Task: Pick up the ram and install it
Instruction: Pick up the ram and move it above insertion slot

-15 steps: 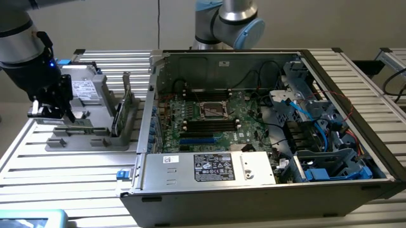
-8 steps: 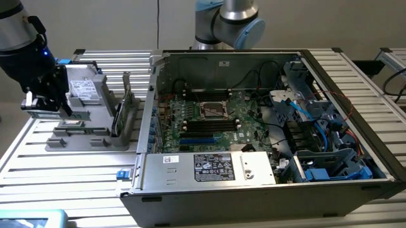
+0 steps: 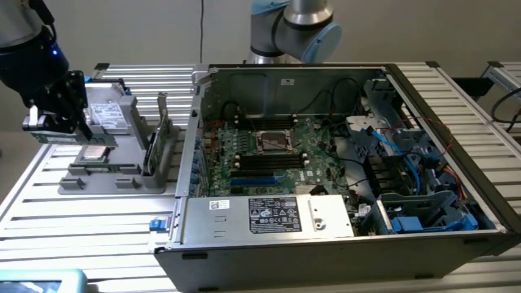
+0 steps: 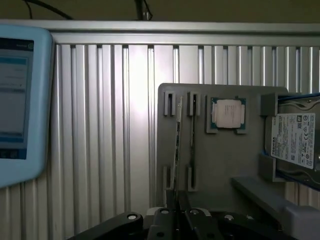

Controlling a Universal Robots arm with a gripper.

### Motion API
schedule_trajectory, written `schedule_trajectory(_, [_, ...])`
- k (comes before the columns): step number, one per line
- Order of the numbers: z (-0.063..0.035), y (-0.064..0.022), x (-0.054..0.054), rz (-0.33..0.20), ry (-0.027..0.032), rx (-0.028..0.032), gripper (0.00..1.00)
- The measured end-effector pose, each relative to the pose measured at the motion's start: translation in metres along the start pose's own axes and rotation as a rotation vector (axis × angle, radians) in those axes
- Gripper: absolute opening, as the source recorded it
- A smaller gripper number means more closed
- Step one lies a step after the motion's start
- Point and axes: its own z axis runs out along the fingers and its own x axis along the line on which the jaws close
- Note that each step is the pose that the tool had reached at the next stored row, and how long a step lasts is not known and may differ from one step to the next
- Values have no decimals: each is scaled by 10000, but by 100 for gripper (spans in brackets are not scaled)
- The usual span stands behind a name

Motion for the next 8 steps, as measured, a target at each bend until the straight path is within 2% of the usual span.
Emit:
schedule_trajectory(6, [-96, -118, 38, -12, -5, -1, 14])
schedule_trajectory(8, [-133, -145, 53, -22, -46, -3, 14])
